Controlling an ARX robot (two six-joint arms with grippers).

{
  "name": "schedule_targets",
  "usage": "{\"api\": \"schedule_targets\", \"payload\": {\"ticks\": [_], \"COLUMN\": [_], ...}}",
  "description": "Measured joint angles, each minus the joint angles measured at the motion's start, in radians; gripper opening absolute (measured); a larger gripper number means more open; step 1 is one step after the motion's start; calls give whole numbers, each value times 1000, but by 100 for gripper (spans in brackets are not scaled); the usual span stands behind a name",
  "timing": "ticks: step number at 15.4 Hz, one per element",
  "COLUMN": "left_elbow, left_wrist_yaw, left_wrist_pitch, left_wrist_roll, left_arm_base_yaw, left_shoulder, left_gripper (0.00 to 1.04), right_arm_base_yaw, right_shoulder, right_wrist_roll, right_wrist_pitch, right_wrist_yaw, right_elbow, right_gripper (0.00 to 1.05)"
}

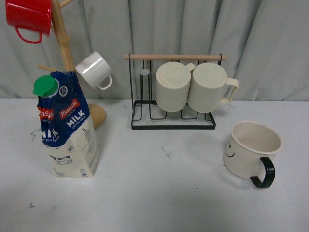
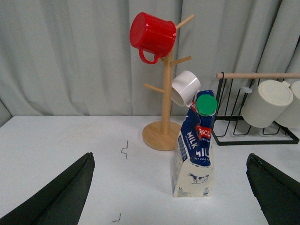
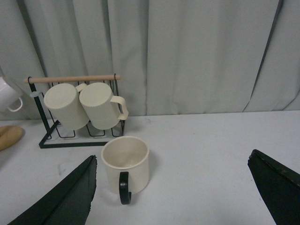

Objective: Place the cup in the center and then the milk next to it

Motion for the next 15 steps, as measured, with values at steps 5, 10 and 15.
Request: {"api": "schedule_targets", "payload": {"ticks": [5,10,15], "left_elbow": [0,0,0], "left_wrist_yaw": [0,0,0], "left_wrist_pitch": [0,0,0], "left_wrist_roll": [0,0,0], "left_arm_base_yaw": [0,0,0], "left_shoulder": [0,0,0], "left_gripper": [98,98,98], "right_arm_base_yaw": [0,0,0], "right_shoulder": [0,0,0], "right_wrist_roll": [0,0,0], "right_wrist_pitch": [0,0,0], "right_wrist_yaw": [0,0,0], "right_elbow": [0,0,0], "right_gripper": [98,98,98]}}
